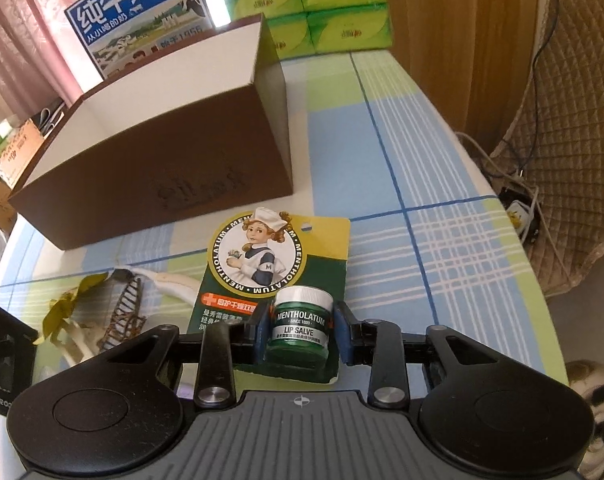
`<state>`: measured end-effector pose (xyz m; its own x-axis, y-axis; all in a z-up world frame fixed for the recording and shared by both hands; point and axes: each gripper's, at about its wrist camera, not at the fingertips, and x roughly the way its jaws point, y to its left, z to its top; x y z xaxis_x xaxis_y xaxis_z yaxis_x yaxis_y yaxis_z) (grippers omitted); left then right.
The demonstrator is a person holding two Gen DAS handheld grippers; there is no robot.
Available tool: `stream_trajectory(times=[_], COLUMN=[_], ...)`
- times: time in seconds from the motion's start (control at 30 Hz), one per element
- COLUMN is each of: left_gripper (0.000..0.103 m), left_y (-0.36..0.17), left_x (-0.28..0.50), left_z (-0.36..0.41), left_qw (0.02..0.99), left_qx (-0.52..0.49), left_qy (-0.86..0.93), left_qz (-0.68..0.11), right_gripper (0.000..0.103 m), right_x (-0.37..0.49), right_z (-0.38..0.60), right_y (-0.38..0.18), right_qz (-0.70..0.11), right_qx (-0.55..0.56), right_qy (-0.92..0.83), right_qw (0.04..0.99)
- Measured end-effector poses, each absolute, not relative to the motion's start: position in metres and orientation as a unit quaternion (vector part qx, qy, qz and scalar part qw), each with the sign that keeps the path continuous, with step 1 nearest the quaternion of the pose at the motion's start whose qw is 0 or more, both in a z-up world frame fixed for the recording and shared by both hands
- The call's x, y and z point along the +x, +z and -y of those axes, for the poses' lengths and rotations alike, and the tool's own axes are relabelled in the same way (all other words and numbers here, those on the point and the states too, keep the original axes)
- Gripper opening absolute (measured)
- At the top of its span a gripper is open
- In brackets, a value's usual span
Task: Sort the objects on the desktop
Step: 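Carry both items into the brown box and open both tools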
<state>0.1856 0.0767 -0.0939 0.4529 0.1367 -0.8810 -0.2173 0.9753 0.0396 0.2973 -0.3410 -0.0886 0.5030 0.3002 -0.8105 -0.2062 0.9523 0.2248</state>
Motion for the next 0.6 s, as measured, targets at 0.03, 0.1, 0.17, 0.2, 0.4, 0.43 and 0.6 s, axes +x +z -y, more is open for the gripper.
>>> stream_trajectory(times=[0.03, 0.1, 0.17, 0.2, 0.4, 0.43, 0.6], left_gripper=[0.038, 0.038, 0.038, 0.038, 0.038, 0.038, 0.038], left_y=[-0.091, -0.083, -0.075, -0.070, -0.035, -0.028, 0.006], left_x=[0.184, 0.183, 0.183, 0.184, 0.198, 0.202, 0.231], left_z=[-0.078, -0.082, -0.085, -0.086, -0.091, -0.091, -0.086], left_qw=[0.853, 0.858, 0.863, 0.865, 0.886, 0.890, 0.909], left_qx=[-0.039, -0.037, -0.036, -0.035, -0.036, -0.037, -0.035], left_qy=[0.101, 0.094, 0.089, 0.087, 0.069, 0.064, 0.041], left_qz=[-0.510, -0.503, -0.496, -0.492, -0.458, -0.451, -0.414], right_gripper=[0.031, 0.031, 0.031, 0.031, 0.031, 0.031, 0.031], right_x=[0.294, 0.290, 0.287, 0.286, 0.296, 0.299, 0.326], right_z=[0.340, 0.336, 0.330, 0.327, 0.308, 0.305, 0.284], right_y=[-0.086, -0.079, -0.072, -0.068, -0.042, -0.037, -0.009], right_qz=[-0.475, -0.470, -0.465, -0.462, -0.436, -0.431, -0.397], right_qx=[0.049, 0.049, 0.047, 0.045, 0.031, 0.029, 0.019], right_qy=[0.147, 0.150, 0.156, 0.159, 0.185, 0.189, 0.211], right_qw=[0.866, 0.868, 0.870, 0.872, 0.880, 0.882, 0.893])
